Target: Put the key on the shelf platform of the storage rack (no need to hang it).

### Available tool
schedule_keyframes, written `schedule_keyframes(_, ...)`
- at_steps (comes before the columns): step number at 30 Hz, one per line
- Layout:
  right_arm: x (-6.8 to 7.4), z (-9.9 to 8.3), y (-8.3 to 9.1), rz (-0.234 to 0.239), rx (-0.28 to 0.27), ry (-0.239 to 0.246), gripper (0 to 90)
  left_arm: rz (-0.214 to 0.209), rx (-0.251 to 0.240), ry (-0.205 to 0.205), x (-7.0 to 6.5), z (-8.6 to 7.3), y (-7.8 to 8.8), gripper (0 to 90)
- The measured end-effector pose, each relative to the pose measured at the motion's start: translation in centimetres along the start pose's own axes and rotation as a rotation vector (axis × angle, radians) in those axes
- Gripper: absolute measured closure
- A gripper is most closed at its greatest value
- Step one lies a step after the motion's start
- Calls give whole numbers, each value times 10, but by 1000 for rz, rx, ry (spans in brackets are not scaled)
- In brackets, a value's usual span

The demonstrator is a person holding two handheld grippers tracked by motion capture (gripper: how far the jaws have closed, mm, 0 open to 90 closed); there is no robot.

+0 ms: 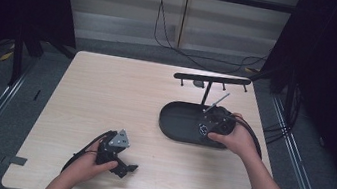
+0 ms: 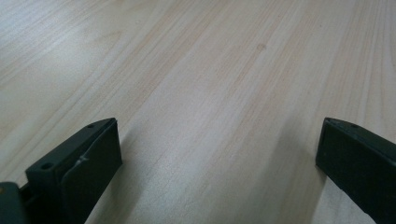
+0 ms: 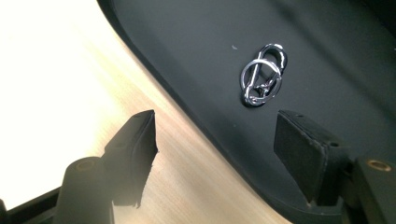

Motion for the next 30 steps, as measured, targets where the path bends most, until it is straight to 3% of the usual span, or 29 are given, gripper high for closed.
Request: schedule_keyframes(30, 12, -23, 15, 33, -5, 16, 282, 0, -1, 1, 0, 0, 0, 0)
Point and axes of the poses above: each handheld gripper's, and its own axes: y roughly backward along the jaws, z roughly out of its top, x roughly to its left, the point moved 8 cm from there along -y, roughly forward along the jaws, and after that the axes turned 15 degrees about -x, right-handed, at the moved point
